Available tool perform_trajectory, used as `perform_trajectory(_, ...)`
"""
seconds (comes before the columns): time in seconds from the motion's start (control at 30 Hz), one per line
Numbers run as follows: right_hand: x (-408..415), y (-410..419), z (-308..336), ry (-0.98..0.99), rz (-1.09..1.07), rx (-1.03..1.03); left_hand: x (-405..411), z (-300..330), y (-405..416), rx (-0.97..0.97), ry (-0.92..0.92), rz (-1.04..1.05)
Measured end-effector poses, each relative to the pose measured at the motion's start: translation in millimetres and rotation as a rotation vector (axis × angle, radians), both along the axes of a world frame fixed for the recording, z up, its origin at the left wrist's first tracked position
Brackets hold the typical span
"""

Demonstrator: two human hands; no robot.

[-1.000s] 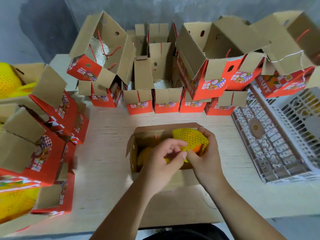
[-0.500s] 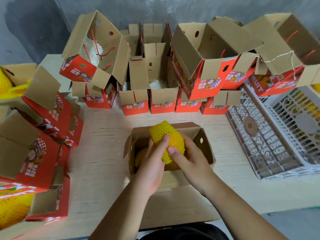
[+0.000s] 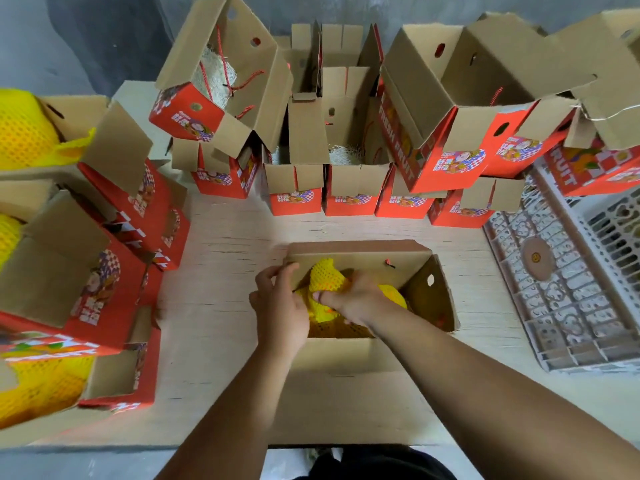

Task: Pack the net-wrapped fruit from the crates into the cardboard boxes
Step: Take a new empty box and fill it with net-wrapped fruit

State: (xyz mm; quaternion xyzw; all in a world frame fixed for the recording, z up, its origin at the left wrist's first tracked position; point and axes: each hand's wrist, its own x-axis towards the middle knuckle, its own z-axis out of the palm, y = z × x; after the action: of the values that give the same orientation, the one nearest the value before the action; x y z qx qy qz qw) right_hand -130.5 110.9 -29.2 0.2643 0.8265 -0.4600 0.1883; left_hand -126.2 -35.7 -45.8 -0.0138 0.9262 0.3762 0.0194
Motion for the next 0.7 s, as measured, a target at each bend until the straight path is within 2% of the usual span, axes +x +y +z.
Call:
perform_trajectory(0.13, -26, -42, -32, -0.071, 0.008, -0.093, -8, -1, -1, -0.066, -0.036, -0.001)
perform_trajectory(0.2, -33, -47, -38, -0.039, 0.032, -0.039, -9, 1, -1, -0.080, -0.056, -0.038)
perform_trajectory(0.27, -36, -43, -34, -0.026, 0.133, 0.051, -9, 4, -1, -0.173, -0.054, -0.054)
perform_trajectory(0.33, -31, -32, -26, -0.039, 0.254, 0.146, -4, 11, 2, -0.285, 0.004, -0.039)
perform_trajectory(0.4, -21, -15, -14, 0.009, 0.299, 0.155, 2, 19, 7, -0.292, 0.107, 0.008)
perform_trajectory(0.5, 2, 16, 11, 0.144, 0.234, 0.042, 6, 30, 24, -0.075, 0.160, 0.044)
perform_trajectory(0.6, 29, 53, 36, 0.289, 0.110, -0.076, 12, 38, 58, 0.222, 0.140, -0.169)
perform_trajectory(0.7, 58, 94, 56, 0.443, -0.090, -0.159, 22, 43, 118, 0.348, 0.031, -0.347)
